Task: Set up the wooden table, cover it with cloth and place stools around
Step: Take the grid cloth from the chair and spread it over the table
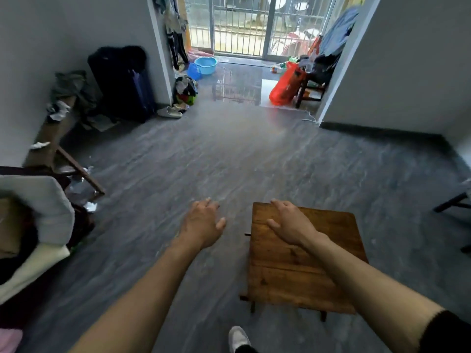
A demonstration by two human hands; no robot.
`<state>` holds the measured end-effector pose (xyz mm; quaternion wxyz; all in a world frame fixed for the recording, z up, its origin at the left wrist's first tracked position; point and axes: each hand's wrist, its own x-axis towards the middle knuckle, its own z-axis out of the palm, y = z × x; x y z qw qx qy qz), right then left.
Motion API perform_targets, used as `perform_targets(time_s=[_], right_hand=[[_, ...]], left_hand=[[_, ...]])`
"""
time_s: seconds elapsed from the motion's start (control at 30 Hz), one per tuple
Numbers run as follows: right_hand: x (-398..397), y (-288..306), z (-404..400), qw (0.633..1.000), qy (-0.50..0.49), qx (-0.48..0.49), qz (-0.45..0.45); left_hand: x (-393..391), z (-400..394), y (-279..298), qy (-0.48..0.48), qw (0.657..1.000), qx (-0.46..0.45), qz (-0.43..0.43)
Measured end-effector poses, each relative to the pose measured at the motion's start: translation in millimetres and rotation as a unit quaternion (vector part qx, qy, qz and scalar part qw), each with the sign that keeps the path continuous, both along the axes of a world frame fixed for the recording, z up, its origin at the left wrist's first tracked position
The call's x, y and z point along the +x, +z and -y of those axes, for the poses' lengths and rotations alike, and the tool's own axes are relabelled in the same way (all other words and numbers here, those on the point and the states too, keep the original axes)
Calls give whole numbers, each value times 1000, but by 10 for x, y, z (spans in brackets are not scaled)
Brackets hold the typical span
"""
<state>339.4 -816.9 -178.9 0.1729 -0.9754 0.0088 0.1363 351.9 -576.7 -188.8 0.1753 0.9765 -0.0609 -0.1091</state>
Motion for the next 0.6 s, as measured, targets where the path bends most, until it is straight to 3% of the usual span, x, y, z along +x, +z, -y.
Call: perform_targets(time_s=[0.3,0.6], right_hand=[[1494,9,-229,995,-60,60,52],[3048,278,190,986,-136,74,56]], left_hand=[[1680,-413,218,-41,995,93,-8],[3543,12,646,-162,981,106,16]])
